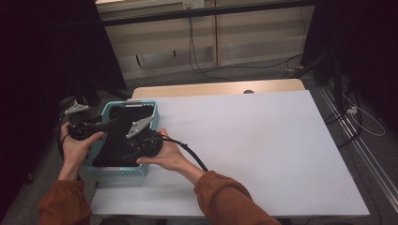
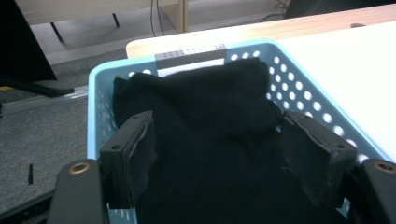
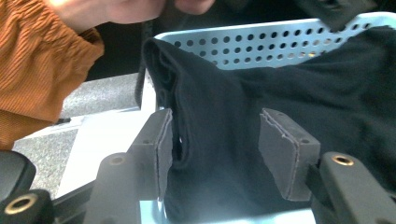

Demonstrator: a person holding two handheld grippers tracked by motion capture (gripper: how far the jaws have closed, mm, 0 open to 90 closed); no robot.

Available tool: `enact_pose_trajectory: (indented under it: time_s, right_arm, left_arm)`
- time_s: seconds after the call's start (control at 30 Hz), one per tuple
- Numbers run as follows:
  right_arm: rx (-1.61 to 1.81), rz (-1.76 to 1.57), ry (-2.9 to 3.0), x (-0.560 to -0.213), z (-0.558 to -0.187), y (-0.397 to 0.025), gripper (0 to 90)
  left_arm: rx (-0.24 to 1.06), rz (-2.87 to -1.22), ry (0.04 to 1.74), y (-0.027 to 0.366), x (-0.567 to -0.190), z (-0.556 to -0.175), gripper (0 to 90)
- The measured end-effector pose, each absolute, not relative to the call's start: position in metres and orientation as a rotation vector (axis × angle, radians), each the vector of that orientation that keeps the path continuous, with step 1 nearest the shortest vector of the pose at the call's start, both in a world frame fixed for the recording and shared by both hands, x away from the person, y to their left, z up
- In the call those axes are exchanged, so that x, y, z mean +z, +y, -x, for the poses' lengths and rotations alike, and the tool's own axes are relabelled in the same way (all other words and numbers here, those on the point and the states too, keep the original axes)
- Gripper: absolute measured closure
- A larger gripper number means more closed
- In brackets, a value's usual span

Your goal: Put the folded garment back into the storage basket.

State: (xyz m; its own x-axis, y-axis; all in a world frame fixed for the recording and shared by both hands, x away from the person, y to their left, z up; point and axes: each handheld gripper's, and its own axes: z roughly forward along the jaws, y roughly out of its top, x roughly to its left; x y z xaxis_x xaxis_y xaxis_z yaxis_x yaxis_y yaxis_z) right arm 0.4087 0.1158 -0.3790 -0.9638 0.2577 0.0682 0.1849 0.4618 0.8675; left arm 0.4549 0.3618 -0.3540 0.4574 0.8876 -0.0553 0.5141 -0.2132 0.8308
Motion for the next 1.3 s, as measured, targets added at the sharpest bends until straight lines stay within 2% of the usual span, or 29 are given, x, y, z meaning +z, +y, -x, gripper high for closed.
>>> enact_pose_trajectory:
  time_s: [0.23,0.43,0.67,1.17,1.3]
  right_arm:
    - [1.548,-0.447,2.593,-0.381,-0.403,0.092,46.0]
    - [1.544,-0.479,2.580,-0.385,-0.400,0.075,45.7]
    - [1.554,-0.526,2.546,-0.387,-0.395,0.054,43.6]
    - [1.526,-0.649,2.518,-0.396,-0.388,0.021,26.3]
    - [1.489,-0.676,2.512,-0.399,-0.385,0.014,24.0]
  left_arm:
    - [0.578,-1.860,1.151,0.357,-0.362,-0.433,26.3]
    - [0.592,-1.852,1.168,0.355,-0.364,-0.421,22.4]
    - [0.614,-1.845,1.105,0.345,-0.361,-0.403,16.8]
    - [0.623,-1.832,1.021,0.322,-0.356,-0.370,10.7]
    - [0.627,-1.824,1.011,0.316,-0.359,-0.363,8.1]
